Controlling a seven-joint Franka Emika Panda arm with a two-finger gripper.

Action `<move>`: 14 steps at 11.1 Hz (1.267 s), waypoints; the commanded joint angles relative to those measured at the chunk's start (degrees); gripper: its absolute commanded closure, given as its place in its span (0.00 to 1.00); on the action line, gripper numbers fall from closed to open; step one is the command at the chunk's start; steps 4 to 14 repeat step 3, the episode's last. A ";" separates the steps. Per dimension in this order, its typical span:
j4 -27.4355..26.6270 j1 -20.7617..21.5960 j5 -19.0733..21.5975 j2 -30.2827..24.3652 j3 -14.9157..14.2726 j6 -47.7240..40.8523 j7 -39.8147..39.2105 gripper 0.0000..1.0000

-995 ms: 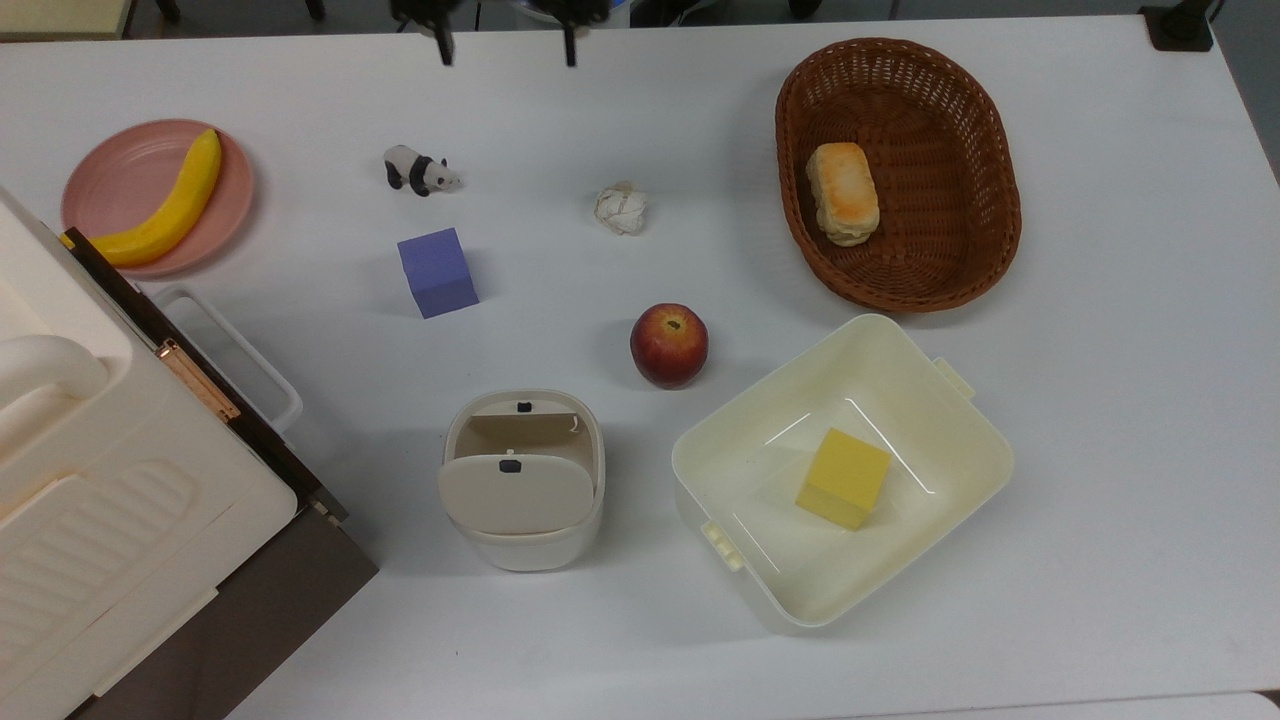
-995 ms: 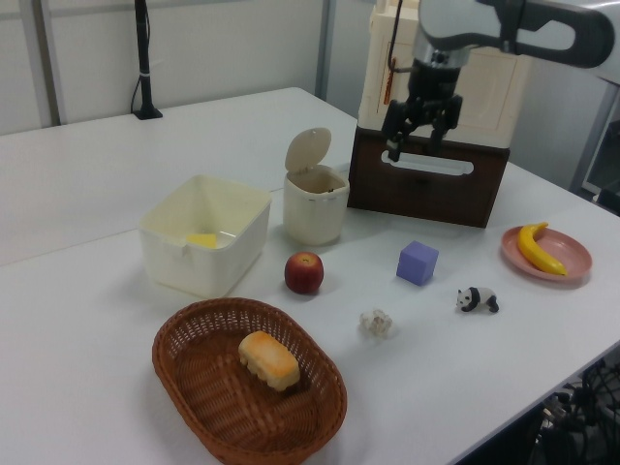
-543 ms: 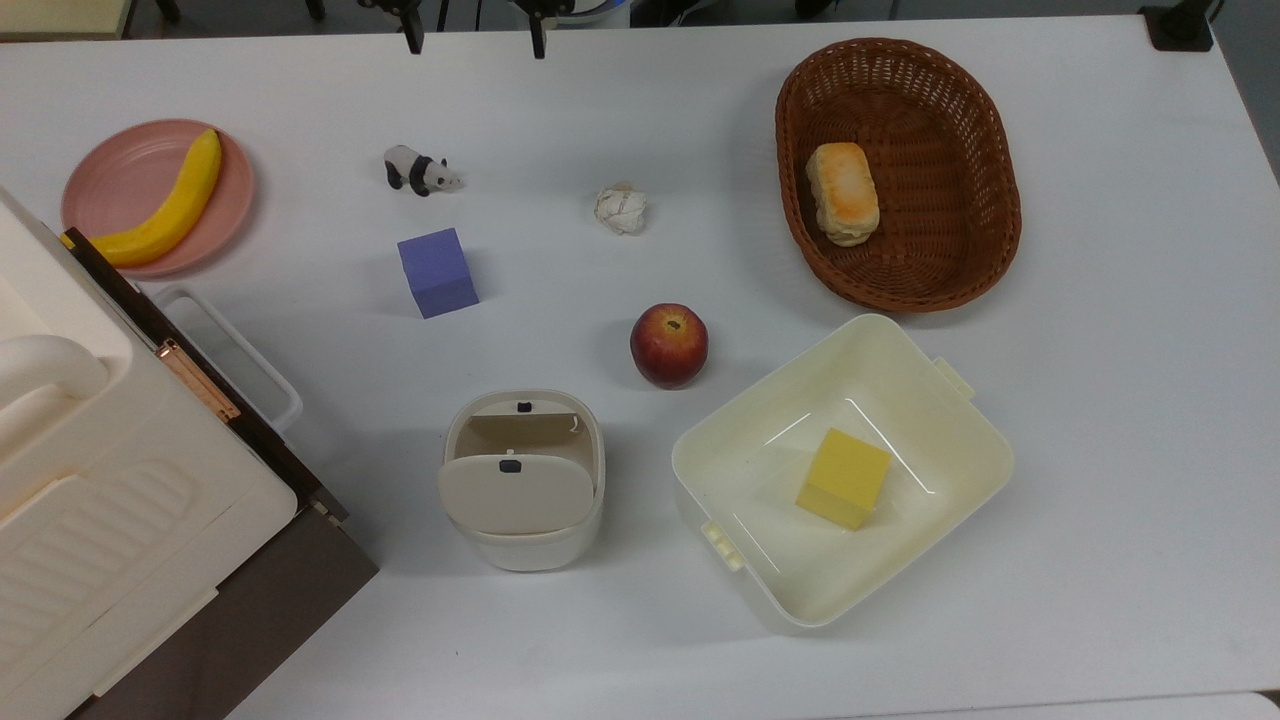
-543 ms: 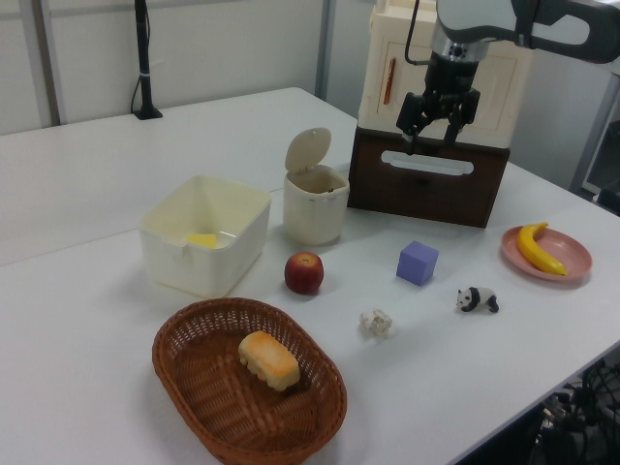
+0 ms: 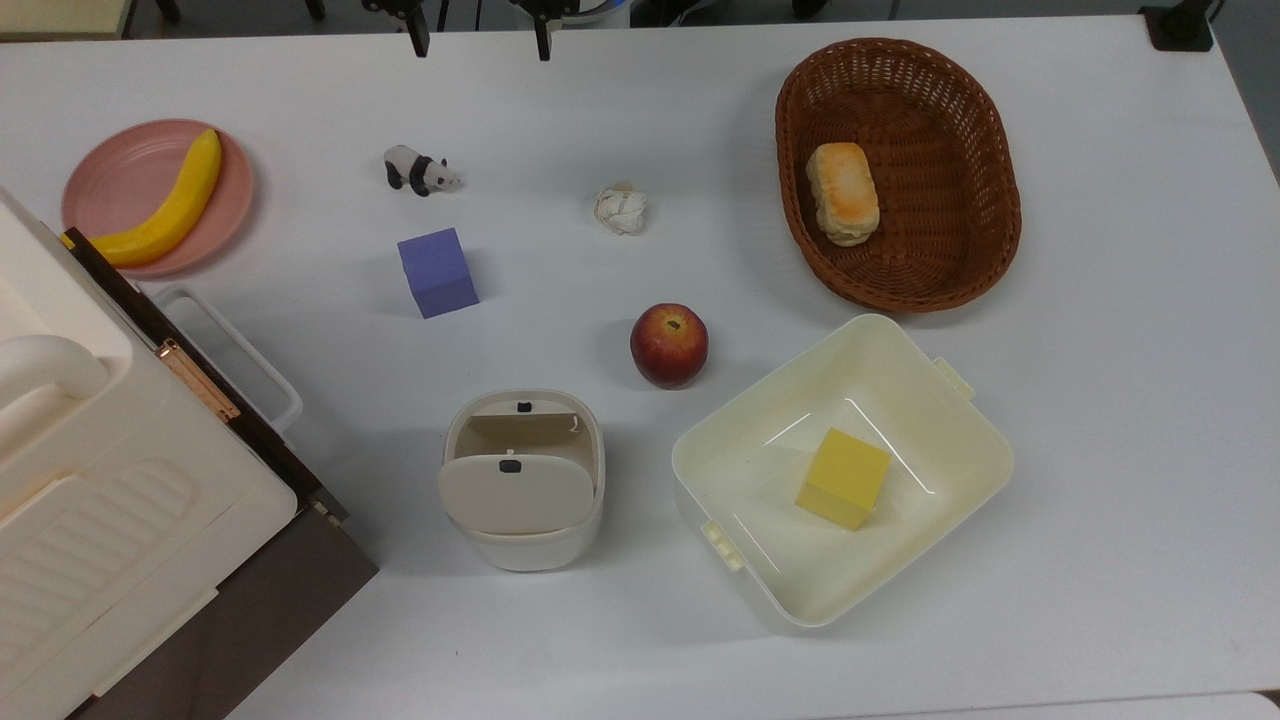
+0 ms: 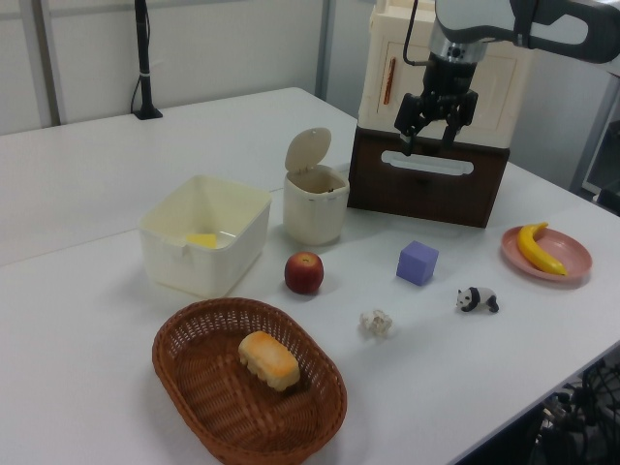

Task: Open the trash can

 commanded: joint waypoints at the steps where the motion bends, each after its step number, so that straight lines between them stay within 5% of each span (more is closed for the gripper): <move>1: -0.22 0.92 1.20 -0.74 -1.09 -0.15 0.63 0.00; 14: -0.22 0.92 1.20 -0.65 -1.09 -0.32 0.63 0.00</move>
